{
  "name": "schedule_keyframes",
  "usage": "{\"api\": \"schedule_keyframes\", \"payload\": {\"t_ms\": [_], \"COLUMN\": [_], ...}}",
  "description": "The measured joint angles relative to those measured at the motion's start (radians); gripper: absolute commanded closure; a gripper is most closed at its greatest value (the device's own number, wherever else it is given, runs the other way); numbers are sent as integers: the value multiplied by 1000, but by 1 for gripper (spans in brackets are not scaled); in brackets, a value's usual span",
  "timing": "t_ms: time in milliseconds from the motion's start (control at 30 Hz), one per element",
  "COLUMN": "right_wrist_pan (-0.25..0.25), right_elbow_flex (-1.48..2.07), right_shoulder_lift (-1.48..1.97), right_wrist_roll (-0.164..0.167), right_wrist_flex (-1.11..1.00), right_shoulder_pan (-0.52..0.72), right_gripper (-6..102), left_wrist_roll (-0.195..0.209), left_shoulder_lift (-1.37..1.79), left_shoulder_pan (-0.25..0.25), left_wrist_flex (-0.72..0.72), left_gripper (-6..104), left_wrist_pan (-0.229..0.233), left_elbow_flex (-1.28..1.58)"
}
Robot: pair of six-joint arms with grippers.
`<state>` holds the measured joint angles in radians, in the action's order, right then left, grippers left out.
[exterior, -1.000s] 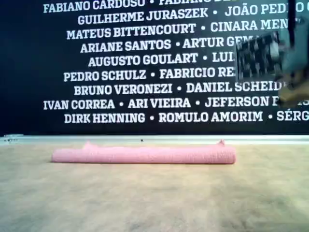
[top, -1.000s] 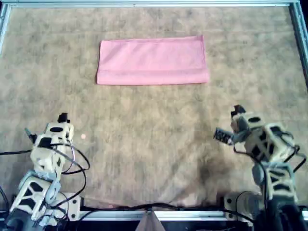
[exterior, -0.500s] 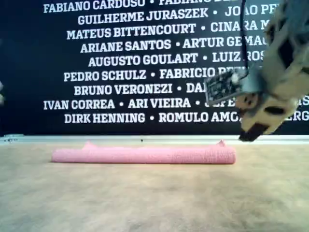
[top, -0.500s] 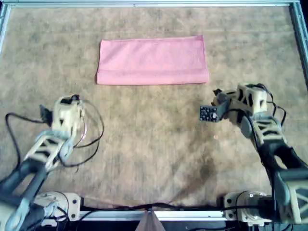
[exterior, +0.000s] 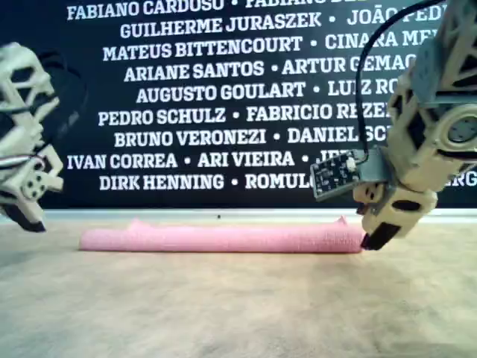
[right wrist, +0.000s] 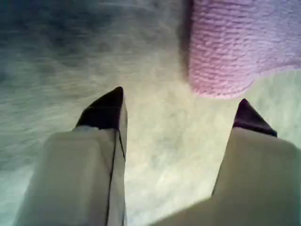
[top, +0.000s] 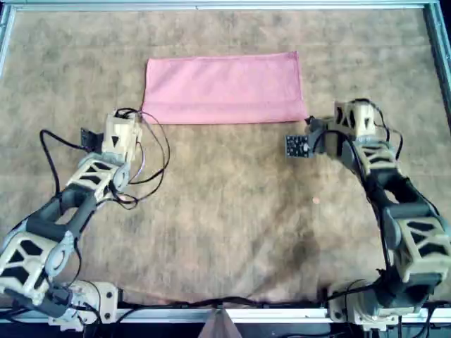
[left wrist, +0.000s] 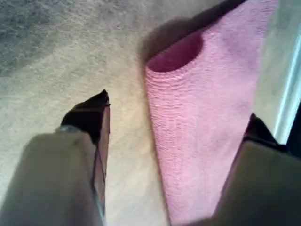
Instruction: Fold a cloth
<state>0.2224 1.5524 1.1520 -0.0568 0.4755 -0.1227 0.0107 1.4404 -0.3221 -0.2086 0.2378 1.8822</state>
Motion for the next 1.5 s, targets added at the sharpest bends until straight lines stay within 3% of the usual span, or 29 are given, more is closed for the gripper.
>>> {"api": "schedule_keyframes", "payload": {"t_ms": [67, 200, 333, 833, 1500], "right_wrist_pan": [0, -2, 0, -2, -2], "right_elbow_flex": [-84, -241, -359, -457, -666], "right_shoulder_lift": [-51, -169, -249, -305, -446], "right_wrist_roll": [0, 0, 2, 3, 3], "right_wrist_flex": [55, 147, 192, 202, 202], "right_shoulder_pan": [0, 0, 2, -71, -69], "right_gripper": [4, 4, 4, 4, 5], "left_wrist_roll": [9, 80, 101, 97, 92], "left_shoulder_lift": [-23, -95, -164, -348, -517], "left_shoulder_pan": [-14, -28, -28, -28, -28], "left_wrist_flex": [0, 0, 0, 0, 2], "left_gripper": [-3, -3, -3, -3, -3], "left_wrist_pan": [0, 0, 0, 0, 0], "left_elbow_flex": [-20, -100, -153, -354, -575]}}
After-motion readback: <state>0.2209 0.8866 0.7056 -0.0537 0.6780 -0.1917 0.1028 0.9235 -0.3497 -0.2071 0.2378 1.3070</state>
